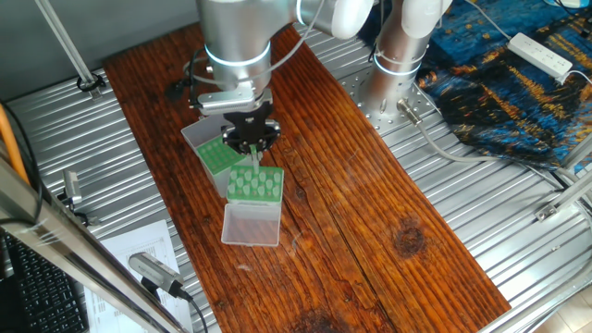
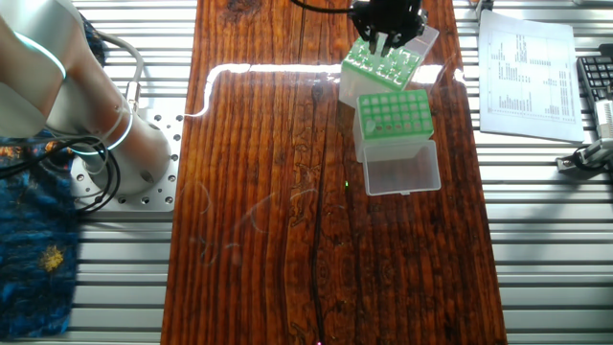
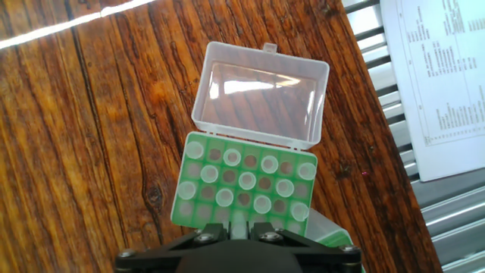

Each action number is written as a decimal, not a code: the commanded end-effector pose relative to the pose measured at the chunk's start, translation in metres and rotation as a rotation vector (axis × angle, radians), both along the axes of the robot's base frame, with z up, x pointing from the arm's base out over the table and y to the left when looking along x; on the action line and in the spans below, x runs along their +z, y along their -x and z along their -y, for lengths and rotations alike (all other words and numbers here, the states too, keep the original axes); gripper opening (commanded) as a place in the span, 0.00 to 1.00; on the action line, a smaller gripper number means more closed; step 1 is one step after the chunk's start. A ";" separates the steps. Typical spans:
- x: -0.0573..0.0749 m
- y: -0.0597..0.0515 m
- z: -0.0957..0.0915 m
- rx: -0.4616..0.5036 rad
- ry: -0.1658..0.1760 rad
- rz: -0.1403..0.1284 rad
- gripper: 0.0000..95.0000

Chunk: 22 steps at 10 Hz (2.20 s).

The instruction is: Transfer all large pipette tips from one holder to another

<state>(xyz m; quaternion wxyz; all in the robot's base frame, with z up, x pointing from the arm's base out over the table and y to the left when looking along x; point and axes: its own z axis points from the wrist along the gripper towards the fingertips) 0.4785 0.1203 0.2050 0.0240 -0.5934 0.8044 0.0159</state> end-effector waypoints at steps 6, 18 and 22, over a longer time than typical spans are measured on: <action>0.021 0.010 -0.001 0.011 -0.008 -0.001 0.00; 0.045 0.018 -0.007 -0.007 0.015 -0.018 0.00; 0.046 0.019 -0.007 -0.021 0.020 -0.033 0.00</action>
